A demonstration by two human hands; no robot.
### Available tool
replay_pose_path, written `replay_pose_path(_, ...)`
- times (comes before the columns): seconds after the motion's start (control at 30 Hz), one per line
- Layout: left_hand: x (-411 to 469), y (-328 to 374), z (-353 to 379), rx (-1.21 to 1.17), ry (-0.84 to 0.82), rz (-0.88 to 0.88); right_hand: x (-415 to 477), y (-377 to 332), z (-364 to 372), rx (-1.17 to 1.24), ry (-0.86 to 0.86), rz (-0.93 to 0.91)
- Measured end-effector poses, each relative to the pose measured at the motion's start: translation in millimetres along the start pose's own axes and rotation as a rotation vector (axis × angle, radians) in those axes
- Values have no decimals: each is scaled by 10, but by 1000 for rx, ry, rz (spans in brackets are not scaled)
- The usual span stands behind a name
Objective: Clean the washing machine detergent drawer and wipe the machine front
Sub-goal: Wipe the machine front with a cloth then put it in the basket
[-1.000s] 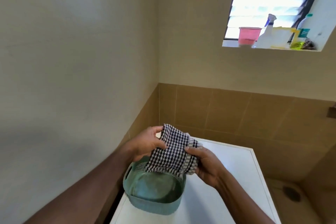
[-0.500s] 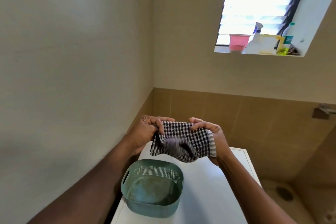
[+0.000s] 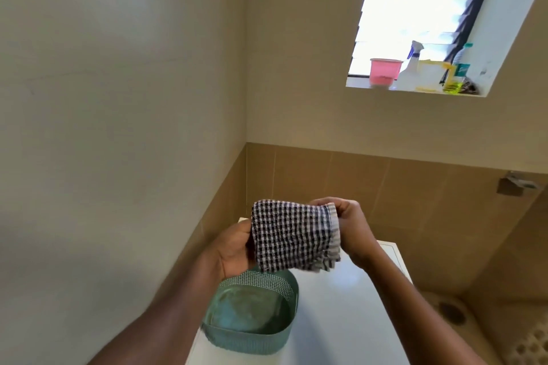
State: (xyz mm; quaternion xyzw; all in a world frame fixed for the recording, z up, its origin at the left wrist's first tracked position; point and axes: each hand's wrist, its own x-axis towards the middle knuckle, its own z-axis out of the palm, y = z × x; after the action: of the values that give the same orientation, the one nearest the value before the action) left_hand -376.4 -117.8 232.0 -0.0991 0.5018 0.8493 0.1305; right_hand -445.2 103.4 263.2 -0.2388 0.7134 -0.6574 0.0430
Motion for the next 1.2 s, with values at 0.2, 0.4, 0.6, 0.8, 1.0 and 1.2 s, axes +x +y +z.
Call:
replay_pose_path(0.2,55,-157,20,-123,-64,-35,9,75,-80,94,100,241)
replay_pose_path(0.4,136,-129,82,38,93,-112,-170,447,38,283,-58,715)
replay_pose_path(0.6,201,-197,-18,290,323,-71,-336,692,363,716,-20,929)
replay_pose_path(0.8,106,-112,-297,198,164,-231,-289,846,515,641,-116,872)
replay_pose_path(1.0,95,-250,-692,445,294,-274,-139,1058,799,-133,-78,731)
replay_pose_path(1.2,214,-476,-862,1160,417,-139,-103,1273,1176,-739,-206,513)
